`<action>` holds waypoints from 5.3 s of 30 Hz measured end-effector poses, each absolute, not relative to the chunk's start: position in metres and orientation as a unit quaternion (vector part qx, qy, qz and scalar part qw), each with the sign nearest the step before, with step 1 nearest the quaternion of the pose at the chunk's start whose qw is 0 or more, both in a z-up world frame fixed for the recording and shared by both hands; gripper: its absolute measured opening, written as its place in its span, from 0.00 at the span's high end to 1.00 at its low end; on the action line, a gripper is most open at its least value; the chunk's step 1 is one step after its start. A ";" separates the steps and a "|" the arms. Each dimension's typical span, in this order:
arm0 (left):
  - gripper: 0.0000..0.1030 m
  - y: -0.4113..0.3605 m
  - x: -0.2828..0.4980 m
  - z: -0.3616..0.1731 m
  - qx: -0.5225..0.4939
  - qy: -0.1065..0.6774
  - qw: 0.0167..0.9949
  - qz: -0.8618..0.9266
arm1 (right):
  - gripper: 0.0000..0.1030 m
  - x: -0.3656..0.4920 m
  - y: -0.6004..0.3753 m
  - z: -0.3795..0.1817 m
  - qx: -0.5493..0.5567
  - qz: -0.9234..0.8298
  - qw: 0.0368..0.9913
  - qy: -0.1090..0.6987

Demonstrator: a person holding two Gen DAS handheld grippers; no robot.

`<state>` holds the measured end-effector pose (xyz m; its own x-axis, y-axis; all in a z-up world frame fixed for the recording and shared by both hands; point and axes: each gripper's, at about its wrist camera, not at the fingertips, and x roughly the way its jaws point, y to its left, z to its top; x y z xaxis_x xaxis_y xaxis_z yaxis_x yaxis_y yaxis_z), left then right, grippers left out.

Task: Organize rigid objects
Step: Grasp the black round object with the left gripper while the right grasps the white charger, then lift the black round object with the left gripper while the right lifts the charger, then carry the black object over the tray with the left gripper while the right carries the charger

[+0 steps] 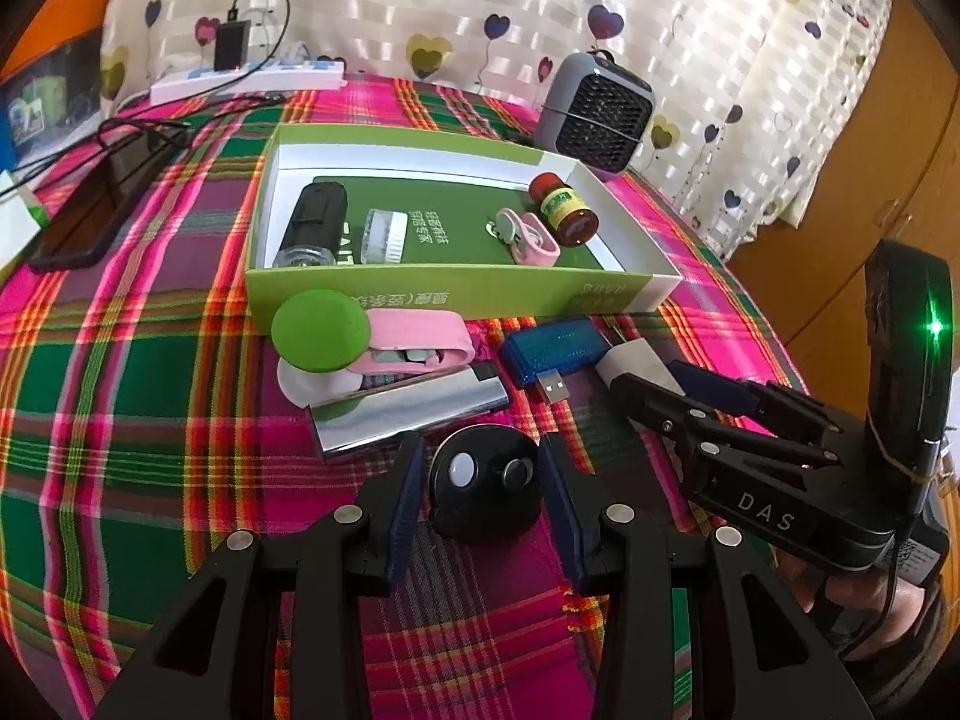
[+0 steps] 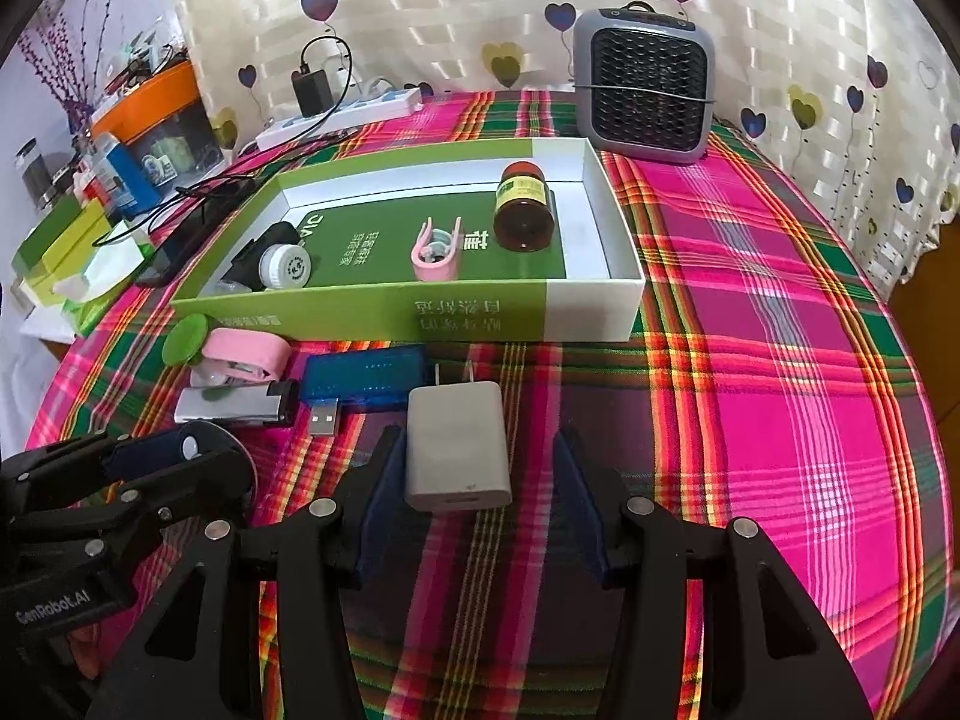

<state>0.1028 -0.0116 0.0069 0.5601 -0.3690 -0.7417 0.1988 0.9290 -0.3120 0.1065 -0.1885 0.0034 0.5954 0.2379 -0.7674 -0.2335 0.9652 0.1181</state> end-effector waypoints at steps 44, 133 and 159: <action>0.72 -0.008 0.100 0.012 -0.092 0.432 0.882 -0.161 | 0.66 0.104 -0.190 0.003 0.008 0.129 0.895 0.428; 0.72 0.020 0.193 0.068 -0.061 0.378 0.915 -0.124 | 0.66 0.174 -0.156 0.056 -0.004 0.169 0.905 0.390; 0.72 0.030 0.256 0.039 -0.064 0.411 0.904 -0.100 | 0.66 0.229 -0.133 0.026 -0.005 0.172 0.889 0.425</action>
